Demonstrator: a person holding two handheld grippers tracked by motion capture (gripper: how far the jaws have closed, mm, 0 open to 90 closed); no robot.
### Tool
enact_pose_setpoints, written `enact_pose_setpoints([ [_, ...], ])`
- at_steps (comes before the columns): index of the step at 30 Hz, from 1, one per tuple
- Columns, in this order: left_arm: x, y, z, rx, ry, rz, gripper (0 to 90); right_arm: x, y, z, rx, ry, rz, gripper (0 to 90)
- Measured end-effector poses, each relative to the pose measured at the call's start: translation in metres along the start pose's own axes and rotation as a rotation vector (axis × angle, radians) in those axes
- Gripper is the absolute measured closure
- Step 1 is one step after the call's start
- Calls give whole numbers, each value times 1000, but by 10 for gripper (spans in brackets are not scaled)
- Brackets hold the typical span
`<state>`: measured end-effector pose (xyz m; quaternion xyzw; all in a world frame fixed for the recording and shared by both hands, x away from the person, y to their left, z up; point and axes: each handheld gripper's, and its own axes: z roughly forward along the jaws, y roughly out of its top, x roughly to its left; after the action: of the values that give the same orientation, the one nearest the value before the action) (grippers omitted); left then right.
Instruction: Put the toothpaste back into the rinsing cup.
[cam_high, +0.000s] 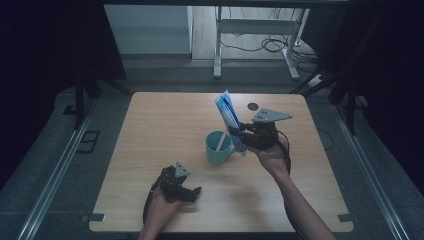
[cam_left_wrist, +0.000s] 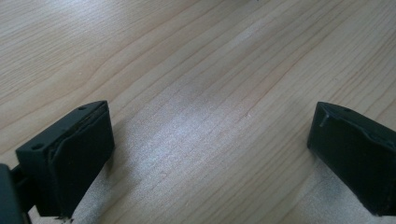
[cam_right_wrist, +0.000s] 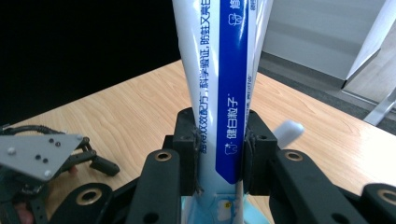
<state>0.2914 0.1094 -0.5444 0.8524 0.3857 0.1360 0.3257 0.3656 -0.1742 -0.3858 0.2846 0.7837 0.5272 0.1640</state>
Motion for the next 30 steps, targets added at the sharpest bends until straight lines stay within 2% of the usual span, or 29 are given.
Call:
enact_pose_setpoints([
  [12, 0, 0, 0, -1, -1, 0, 6, 5, 10, 26, -24, -1, -7, 713],
  [15, 0, 0, 0, -1, 0, 1, 6, 7, 13, 35, -34, 12, 6, 712],
  [30, 0, 0, 0, -1, 1, 0, 6, 12, 7, 70, -44, 24, 12, 712],
])
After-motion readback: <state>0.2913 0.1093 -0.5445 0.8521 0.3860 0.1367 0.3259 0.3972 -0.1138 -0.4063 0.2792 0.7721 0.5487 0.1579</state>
